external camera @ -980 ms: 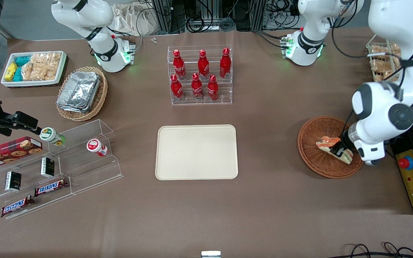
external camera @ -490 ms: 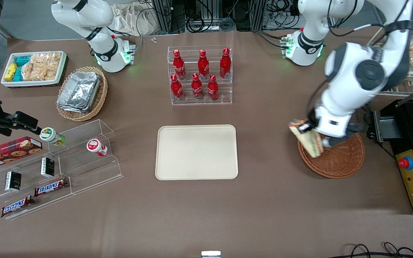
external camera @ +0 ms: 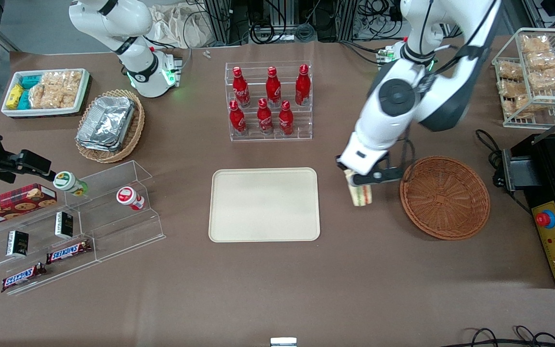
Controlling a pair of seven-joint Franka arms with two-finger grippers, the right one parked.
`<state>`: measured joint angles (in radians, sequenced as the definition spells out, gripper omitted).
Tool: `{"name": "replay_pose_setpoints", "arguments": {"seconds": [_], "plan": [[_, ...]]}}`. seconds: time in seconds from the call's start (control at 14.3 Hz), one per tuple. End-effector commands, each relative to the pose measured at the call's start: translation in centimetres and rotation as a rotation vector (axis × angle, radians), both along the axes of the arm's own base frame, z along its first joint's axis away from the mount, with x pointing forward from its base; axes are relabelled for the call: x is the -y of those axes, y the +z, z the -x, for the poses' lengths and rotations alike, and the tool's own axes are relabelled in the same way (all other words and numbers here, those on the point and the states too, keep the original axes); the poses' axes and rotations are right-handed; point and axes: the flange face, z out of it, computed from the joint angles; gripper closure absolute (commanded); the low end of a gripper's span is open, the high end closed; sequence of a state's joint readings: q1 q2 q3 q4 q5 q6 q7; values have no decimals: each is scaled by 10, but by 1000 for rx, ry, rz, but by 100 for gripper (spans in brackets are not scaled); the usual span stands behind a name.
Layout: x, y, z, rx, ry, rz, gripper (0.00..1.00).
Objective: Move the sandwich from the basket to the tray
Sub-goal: 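Lift the sandwich and carry it toward the cream tray, then lower the sandwich onto the cream tray and open the left gripper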
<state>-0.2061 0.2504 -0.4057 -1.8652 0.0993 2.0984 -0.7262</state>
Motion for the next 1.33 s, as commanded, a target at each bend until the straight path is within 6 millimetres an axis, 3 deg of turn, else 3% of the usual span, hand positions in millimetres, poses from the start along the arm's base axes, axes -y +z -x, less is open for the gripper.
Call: {"name": "replay_pose_setpoints", "arguments": {"seconds": [0.0, 0.14, 0.56, 0.98, 1.05, 1.12, 1.19, 1.26], "plan": [[39, -35, 5, 20, -118, -47, 100], [52, -70, 6, 13, -147, -34, 100], [103, -132, 20, 70, -279, 13, 100], [110, -154, 13, 49, -273, 26, 100], [110, -157, 13, 43, -269, 27, 93], [110, -157, 12, 43, -253, 29, 64], [110, -160, 9, 43, -214, 30, 12], [110, -160, 8, 52, -218, 21, 0]]}}
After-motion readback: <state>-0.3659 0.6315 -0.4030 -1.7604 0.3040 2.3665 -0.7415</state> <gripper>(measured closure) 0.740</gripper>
